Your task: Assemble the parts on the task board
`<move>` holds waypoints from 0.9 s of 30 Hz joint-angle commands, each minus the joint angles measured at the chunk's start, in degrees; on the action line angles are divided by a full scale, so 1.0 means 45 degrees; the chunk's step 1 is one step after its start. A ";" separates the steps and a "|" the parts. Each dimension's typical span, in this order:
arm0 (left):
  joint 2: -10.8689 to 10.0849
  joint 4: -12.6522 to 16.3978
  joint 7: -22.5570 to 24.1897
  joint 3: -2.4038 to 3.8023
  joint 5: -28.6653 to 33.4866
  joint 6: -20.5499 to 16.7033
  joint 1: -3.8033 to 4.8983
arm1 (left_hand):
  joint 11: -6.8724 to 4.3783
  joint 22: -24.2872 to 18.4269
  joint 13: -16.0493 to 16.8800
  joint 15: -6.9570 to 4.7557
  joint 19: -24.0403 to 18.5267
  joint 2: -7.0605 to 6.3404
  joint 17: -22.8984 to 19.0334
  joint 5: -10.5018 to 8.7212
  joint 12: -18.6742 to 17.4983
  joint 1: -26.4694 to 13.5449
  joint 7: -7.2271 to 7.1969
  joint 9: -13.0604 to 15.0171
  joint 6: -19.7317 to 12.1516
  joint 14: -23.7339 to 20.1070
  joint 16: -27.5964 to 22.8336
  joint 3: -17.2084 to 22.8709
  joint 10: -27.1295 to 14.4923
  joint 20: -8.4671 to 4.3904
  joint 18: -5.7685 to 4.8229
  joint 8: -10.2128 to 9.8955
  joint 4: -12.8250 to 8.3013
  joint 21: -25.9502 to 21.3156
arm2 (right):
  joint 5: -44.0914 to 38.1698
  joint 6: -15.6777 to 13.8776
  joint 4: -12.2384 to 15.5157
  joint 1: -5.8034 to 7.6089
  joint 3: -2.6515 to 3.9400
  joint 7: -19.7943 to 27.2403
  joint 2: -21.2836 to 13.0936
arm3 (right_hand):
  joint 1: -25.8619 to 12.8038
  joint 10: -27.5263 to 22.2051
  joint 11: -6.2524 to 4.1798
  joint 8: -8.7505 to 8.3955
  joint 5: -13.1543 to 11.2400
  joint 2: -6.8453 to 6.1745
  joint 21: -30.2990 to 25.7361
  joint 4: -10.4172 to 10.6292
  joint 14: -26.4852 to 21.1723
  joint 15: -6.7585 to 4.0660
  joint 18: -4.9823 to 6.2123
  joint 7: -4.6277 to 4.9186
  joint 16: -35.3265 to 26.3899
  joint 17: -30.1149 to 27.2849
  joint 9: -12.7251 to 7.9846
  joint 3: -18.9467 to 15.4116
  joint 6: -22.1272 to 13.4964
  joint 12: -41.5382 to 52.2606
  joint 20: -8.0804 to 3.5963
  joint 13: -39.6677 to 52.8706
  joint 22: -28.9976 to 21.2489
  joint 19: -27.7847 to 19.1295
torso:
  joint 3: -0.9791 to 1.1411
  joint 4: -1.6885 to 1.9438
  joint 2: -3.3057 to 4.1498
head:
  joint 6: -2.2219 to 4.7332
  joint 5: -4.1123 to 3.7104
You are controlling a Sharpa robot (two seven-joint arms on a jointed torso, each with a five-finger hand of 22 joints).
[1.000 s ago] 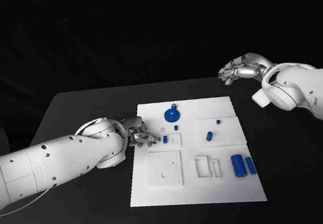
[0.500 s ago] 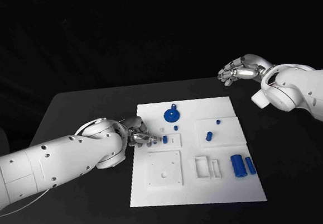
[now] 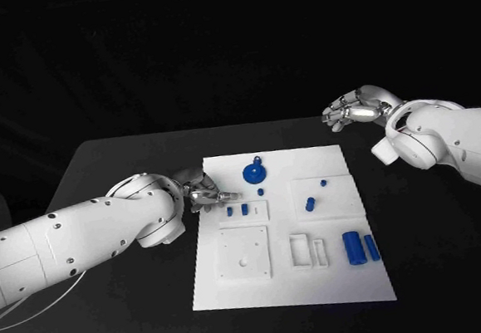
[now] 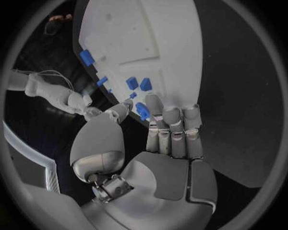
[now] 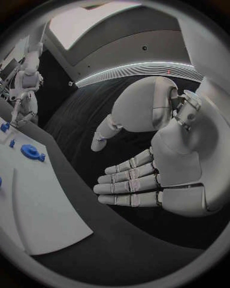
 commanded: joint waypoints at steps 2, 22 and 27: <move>-0.0001 0.0017 0.1804 0.0205 0.2315 -0.1895 0.0011 | 0.0450 -0.0316 -0.0435 0.0414 -0.0802 0.0055 -0.0478 -0.0040 -0.0922 0.0477 0.0505 -0.0103 -0.1226 -0.0896 -0.0992 -0.0228 -0.1034 -0.0946 -0.0220 -0.0453 -0.0202 -0.0796 | -0.0013 0.0057 -0.0045 -0.0013 0.0009 0.0074 0.0027 | 0.0022 -0.0081 0.0048 0.0019 0.0049 0.0088 -0.0092 0.0010 0.0006 0.0057 0.0076 0.0405 -0.0071 -0.0013 -0.0014 0.0020 -0.0061 0.0053 -0.0009 -0.0020 -0.0019 -0.0066 | 0.0010 0.0002 -0.0005 | 0.0067 -0.0037; 0.1581 -0.1643 0.6216 0.0267 -0.1977 -0.1761 0.0493 | 0.2184 -0.0473 -0.2770 0.2035 -0.1735 0.1413 -0.1133 0.0704 -0.6084 0.5392 0.1605 -0.1386 -0.2934 -0.2019 -0.2253 0.0973 -0.3483 0.0410 -0.0368 -0.0906 -0.4998 -0.2224 | 0.0033 -0.0060 -0.0195 -0.0028 0.0009 0.0119 0.0195 | 0.0057 -0.0112 0.0060 0.0026 0.0142 0.0092 -0.0140 -0.0009 -0.0011 0.0068 0.0077 0.0410 -0.0108 -0.0025 -0.0031 0.0054 -0.0076 0.0048 0.0001 -0.0059 -0.0023 -0.0094 | 0.0007 -0.0014 -0.0003 | 0.0402 -0.0147; 0.1988 -0.1931 0.5653 0.0271 -0.3657 -0.0575 0.0601 | 0.2273 -0.0493 -0.2914 0.2076 -0.1804 0.1512 -0.1314 0.0931 -0.6676 0.5599 0.1436 -0.1565 -0.2511 -0.2132 -0.2535 0.1169 -0.3268 0.0494 -0.0333 -0.0826 -0.5044 -0.2445 | 0.0040 -0.0031 -0.0206 -0.0027 0.0009 0.0124 0.0283 | 0.0055 -0.0111 0.0061 0.0027 0.0149 0.0093 -0.0141 -0.0007 -0.0009 0.0068 0.0077 0.0411 -0.0109 -0.0025 -0.0032 0.0054 -0.0075 0.0050 0.0002 -0.0060 -0.0022 -0.0093 | -0.0001 -0.0021 0.0011 | 0.0495 -0.0255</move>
